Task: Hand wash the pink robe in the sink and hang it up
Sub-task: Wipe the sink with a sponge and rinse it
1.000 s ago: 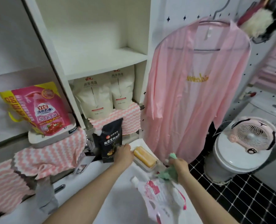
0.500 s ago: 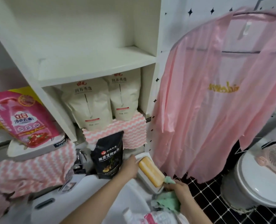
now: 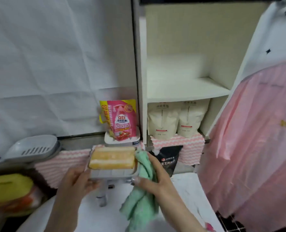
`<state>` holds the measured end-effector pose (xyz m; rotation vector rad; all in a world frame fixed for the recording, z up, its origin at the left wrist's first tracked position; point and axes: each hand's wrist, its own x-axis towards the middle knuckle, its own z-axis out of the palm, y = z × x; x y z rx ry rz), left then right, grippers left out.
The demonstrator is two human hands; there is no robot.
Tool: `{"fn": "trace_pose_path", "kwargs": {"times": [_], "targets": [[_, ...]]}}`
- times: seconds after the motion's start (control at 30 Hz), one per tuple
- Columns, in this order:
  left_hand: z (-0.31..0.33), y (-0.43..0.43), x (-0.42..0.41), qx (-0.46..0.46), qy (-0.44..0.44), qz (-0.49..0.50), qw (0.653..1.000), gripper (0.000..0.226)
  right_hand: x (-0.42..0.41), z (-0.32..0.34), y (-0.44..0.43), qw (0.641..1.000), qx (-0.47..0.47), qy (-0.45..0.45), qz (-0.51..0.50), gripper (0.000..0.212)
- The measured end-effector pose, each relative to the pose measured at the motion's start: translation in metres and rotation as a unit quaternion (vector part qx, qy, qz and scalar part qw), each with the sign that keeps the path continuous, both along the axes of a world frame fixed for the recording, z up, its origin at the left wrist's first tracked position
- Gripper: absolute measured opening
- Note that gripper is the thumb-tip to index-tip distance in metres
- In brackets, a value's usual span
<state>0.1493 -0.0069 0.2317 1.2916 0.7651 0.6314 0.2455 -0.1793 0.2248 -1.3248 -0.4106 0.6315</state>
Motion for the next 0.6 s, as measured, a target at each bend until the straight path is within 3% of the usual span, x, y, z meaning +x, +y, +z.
{"fn": "trace_pose_path", "kwargs": {"times": [0.1, 0.27, 0.37, 0.5, 0.57, 0.6], "targets": [[0.004, 0.048, -0.009, 0.029, 0.004, 0.029, 0.999, 0.007, 0.004, 0.004, 0.070, 0.998, -0.026, -0.063, 0.003, 0.059], [-0.008, 0.115, 0.008, 0.018, 0.058, 0.083, 0.995, 0.010, 0.024, 0.004, 0.164, 0.962, -0.166, -0.217, -0.017, 0.049], [-0.020, 0.139, 0.018, 0.040, 0.122, 0.070, 0.989, 0.019, 0.040, 0.000, 0.195, 0.902, -0.293, -0.316, -0.018, 0.034], [-0.020, 0.142, 0.025, 0.092, 0.137, 0.072, 0.984, 0.013, 0.039, -0.003, 0.200, 0.784, -0.431, -0.446, -0.019, 0.031], [-0.020, 0.140, 0.027, 0.108, 0.136, 0.084, 0.981, 0.021, 0.031, -0.002, 0.196, 0.759, -0.445, -0.476, -0.018, 0.034], [-0.019, 0.136, 0.026, 0.127, 0.135, 0.093, 0.978, 0.022, 0.026, 0.002, 0.191, 0.763, -0.435, -0.478, -0.017, 0.037]]}}
